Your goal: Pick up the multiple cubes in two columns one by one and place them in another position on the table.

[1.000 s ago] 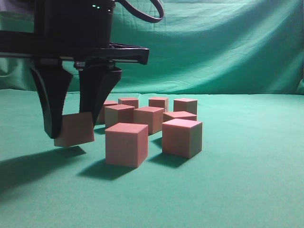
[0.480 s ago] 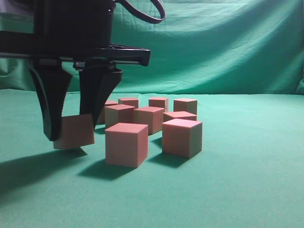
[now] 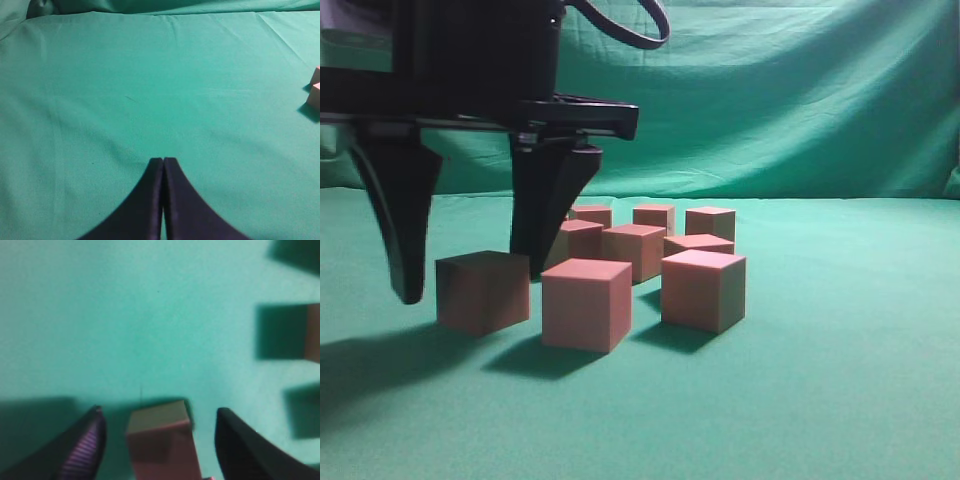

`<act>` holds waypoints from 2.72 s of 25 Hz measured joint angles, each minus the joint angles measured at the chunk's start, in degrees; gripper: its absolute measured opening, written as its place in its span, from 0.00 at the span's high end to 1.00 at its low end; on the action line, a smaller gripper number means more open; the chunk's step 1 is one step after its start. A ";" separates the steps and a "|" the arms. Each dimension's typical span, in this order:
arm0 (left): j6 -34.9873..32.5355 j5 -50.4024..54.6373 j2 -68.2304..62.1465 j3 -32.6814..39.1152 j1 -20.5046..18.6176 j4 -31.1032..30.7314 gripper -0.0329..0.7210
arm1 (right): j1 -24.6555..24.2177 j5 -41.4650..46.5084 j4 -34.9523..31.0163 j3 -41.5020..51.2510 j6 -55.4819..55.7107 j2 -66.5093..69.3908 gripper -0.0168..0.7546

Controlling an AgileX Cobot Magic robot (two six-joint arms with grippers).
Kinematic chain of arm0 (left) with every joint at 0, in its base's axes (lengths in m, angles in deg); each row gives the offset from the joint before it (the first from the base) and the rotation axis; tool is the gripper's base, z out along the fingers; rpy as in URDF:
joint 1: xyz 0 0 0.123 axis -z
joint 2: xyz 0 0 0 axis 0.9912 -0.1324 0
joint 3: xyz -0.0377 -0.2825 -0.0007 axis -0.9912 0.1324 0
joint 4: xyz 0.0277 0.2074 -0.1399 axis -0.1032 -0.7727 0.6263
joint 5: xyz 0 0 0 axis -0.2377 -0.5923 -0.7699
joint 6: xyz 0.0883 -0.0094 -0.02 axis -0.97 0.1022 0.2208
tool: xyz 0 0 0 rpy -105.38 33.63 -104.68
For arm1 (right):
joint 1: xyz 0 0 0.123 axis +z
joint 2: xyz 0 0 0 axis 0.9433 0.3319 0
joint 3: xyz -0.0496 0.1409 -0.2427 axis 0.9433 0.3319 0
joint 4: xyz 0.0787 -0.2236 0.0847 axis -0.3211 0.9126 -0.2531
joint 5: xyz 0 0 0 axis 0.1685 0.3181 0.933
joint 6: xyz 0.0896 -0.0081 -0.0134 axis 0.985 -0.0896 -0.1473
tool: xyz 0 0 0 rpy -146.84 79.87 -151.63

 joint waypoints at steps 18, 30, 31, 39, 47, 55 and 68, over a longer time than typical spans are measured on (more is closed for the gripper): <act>0.00 0.00 0.00 0.00 0.00 0.00 0.96 | 0.00 -0.43 4.90 -5.20 -4.45 -6.28 0.41; 0.00 0.00 0.00 0.00 0.00 0.00 0.96 | 0.00 2.96 1.83 -15.19 -4.49 -24.41 0.98; 0.00 0.00 0.00 0.00 0.00 0.00 0.96 | 0.00 2.96 1.61 -15.19 -4.59 -26.44 0.98; 0.00 0.00 0.00 0.00 0.00 0.00 0.96 | 0.00 10.48 -0.09 -15.48 -6.87 -41.44 0.98; 0.00 0.00 0.00 0.00 0.00 0.00 0.96 | 0.00 22.90 -0.18 -15.57 -17.58 -52.89 0.98; 0.00 0.00 0.00 0.00 0.00 0.00 0.96 | 0.00 23.71 -2.58 -15.57 -20.77 -64.04 0.98; 0.00 0.00 0.00 0.00 0.00 0.00 0.96 | 0.00 24.06 -2.47 -15.57 -20.85 -70.95 0.98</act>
